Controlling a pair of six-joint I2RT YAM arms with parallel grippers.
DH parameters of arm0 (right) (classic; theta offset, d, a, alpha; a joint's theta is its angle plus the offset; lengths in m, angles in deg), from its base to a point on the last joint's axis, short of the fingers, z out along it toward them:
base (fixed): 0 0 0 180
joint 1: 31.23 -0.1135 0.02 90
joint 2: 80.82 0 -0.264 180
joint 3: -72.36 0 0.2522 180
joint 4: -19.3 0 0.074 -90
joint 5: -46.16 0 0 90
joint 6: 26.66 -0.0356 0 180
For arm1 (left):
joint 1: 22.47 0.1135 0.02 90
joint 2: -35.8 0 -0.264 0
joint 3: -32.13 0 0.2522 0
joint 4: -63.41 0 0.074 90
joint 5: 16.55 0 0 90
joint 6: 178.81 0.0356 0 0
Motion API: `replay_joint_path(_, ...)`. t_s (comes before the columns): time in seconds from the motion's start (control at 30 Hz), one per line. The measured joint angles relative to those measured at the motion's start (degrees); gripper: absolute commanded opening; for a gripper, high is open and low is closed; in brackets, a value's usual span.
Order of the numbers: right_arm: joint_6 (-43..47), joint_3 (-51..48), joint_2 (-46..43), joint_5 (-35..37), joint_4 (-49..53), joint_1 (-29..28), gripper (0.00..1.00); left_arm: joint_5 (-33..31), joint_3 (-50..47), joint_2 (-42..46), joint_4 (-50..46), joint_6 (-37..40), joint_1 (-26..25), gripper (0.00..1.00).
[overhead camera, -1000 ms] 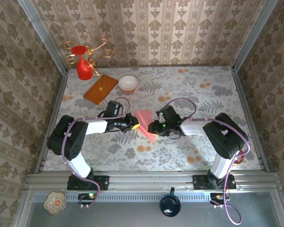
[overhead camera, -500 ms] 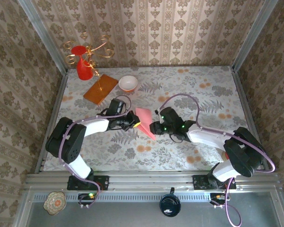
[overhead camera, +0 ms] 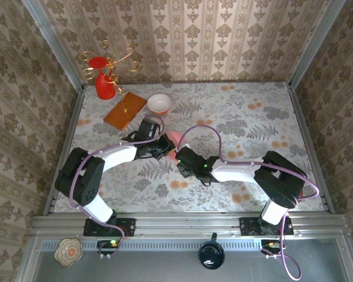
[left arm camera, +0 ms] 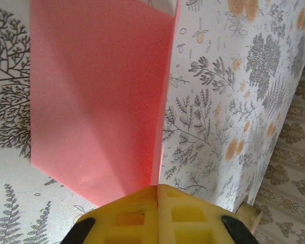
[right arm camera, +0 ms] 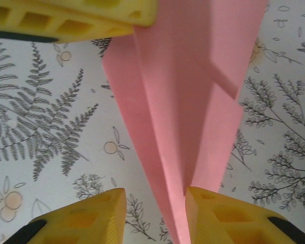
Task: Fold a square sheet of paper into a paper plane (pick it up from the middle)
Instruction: Fourth fold the wing at the center of the table.
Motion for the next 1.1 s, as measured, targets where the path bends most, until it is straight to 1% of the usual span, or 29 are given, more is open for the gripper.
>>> replay_joint_path(0.53,1.68,2.62,3.87,3.26,-0.2,-0.04,0.35,-0.15,0.09,0.0,-1.31,-0.22,0.0,0.08)
replay_joint_path(0.7,2.05,2.93,5.09,3.56,-0.2,-0.17,0.3,-0.13,0.11,0.0,-1.31,-0.22,0.0,0.08)
replay_joint_path(0.83,2.12,2.93,5.25,3.78,-0.17,-0.33,0.24,-0.13,0.11,0.0,-1.31,-0.24,0.0,0.09)
replay_joint_path(0.93,2.29,2.93,5.25,3.93,-0.17,-0.37,0.19,-0.13,0.11,0.0,-1.31,-0.26,0.0,0.14)
replay_joint_path(1.1,2.49,2.93,5.25,3.96,-0.15,-0.37,0.15,-0.57,0.11,0.02,-2.32,-0.2,0.42,0.32)
